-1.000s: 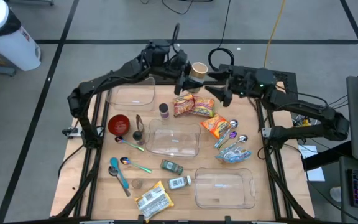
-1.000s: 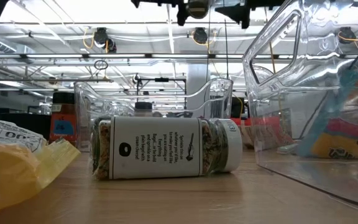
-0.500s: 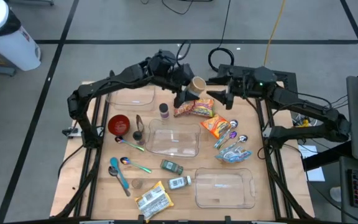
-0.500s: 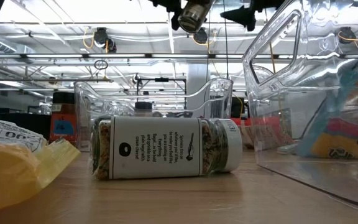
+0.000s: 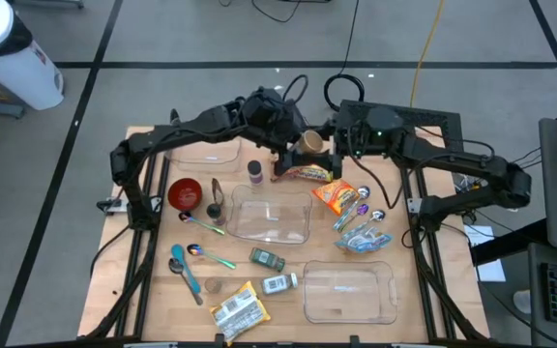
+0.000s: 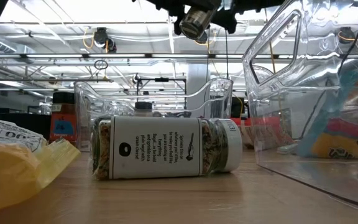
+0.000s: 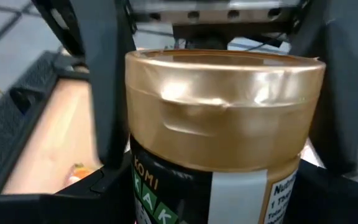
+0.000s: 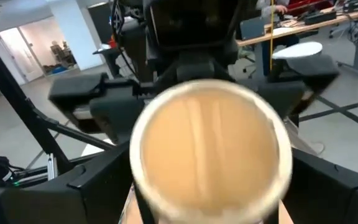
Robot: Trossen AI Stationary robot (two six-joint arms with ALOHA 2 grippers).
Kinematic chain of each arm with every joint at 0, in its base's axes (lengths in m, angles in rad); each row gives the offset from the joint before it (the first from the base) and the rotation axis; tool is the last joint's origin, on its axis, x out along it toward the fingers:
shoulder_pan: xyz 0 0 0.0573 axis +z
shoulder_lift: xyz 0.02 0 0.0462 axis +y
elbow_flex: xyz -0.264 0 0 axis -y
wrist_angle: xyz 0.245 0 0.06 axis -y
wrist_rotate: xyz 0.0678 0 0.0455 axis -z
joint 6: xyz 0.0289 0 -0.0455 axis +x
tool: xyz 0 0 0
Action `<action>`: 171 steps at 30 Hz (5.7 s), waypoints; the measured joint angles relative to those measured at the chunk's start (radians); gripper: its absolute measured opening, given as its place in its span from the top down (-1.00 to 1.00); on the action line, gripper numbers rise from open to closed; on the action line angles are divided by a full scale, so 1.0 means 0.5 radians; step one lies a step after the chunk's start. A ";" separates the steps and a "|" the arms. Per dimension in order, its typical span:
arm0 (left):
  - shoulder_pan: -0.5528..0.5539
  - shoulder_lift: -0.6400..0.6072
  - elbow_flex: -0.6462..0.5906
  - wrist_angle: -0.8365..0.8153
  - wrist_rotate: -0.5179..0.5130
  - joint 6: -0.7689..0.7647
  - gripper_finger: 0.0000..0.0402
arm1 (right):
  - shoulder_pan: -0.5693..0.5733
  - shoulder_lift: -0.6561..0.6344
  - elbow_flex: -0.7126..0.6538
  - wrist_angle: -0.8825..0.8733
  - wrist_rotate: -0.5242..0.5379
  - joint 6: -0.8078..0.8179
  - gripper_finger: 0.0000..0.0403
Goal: Pick & Place Food Item
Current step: Put the gold seasoning bottle into the bottom transparent bin
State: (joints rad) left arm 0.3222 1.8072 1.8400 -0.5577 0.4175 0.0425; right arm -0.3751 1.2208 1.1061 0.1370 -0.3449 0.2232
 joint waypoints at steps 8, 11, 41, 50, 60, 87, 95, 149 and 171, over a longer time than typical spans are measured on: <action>0.002 0.002 0.001 -0.094 -0.048 0.024 -0.37 | 0.007 -0.006 0.000 0.047 0.004 0.006 -0.58; 0.005 0.002 0.001 -0.093 -0.044 0.024 -0.37 | 0.007 -0.006 0.000 0.046 0.007 0.006 -0.52; 0.007 0.004 -0.001 -0.084 -0.058 0.016 -0.37 | 0.004 -0.008 0.000 -0.190 -0.002 0.048 -0.32; 0.008 0.003 0.000 -0.079 -0.058 0.016 -0.37 | 0.004 -0.006 -0.002 -0.117 -0.005 0.106 -0.61; 0.007 -0.001 0.001 -0.084 -0.052 0.008 -0.37 | 0.004 -0.006 -0.004 -0.083 -0.002 0.107 -0.41; 0.030 -0.234 0.002 0.032 -0.030 -0.274 -0.49 | -0.238 -0.452 0.000 -0.415 0.004 -0.025 -0.34; 0.127 -0.597 0.002 0.010 -0.099 -0.188 -0.32 | -0.141 -0.676 -0.001 -0.896 0.005 -0.072 -0.34; -0.957 -0.176 -0.001 0.445 -1.435 -1.134 -0.07 | 1.507 -0.428 0.000 -1.183 0.635 -0.397 -0.34; -0.944 -0.120 -0.001 0.082 -1.467 -1.140 0.14 | 1.632 -0.145 0.000 -1.497 0.436 -0.713 -0.33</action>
State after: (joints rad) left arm -0.1497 1.7473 1.8397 -0.5166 -0.3159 -0.5275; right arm 0.4411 1.1484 1.1061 -0.6117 -0.1269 -0.1333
